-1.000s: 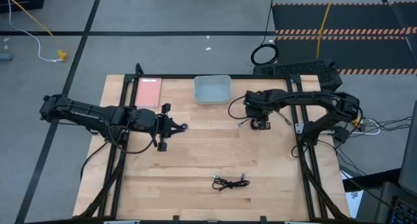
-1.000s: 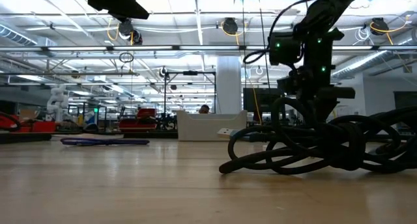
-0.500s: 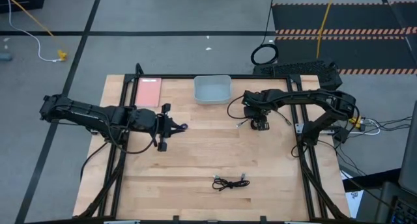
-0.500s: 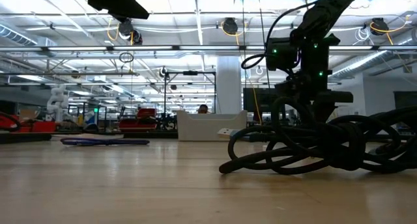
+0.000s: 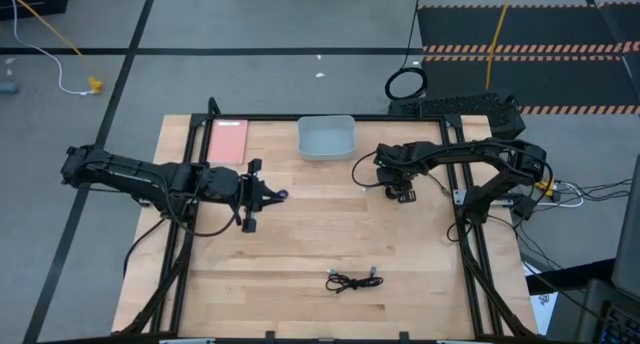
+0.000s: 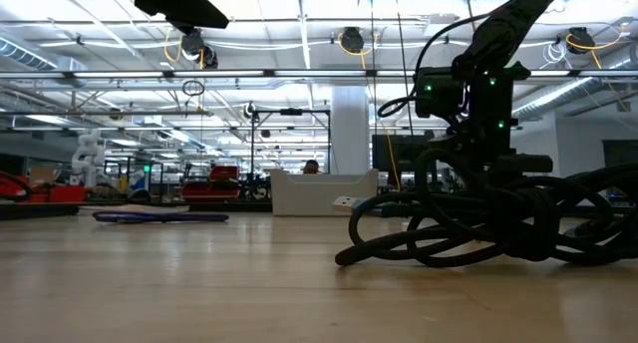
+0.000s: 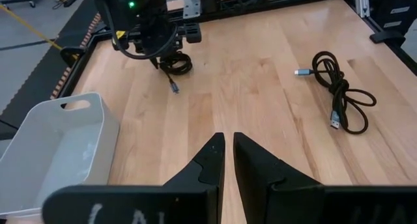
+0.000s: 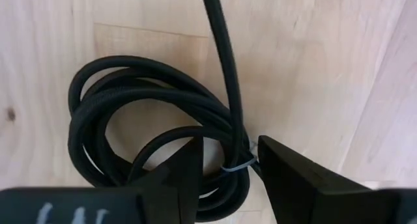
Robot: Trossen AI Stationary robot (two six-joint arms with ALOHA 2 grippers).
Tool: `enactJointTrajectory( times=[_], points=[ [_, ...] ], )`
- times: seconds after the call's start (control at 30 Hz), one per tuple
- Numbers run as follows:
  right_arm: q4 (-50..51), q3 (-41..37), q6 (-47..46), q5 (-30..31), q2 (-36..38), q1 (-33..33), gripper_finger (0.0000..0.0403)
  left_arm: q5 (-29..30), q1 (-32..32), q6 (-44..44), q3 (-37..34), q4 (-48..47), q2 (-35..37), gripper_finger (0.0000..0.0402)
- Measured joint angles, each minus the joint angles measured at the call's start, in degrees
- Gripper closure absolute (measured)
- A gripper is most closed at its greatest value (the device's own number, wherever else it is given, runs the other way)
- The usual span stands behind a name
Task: Pick and place USB-C Cables
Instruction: Put the top black charger cable into the gray bin
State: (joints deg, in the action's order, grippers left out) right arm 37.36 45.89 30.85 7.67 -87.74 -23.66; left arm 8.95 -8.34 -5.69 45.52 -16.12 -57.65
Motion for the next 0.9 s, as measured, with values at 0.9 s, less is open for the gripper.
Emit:
enactJointTrajectory(
  times=[0.9],
  points=[
    [-1.6,12.2,-5.1,2.7,1.3,1.7,0.0370,0.0,0.0,0.0,0.0,0.1,0.0,0.0364]
  ],
)
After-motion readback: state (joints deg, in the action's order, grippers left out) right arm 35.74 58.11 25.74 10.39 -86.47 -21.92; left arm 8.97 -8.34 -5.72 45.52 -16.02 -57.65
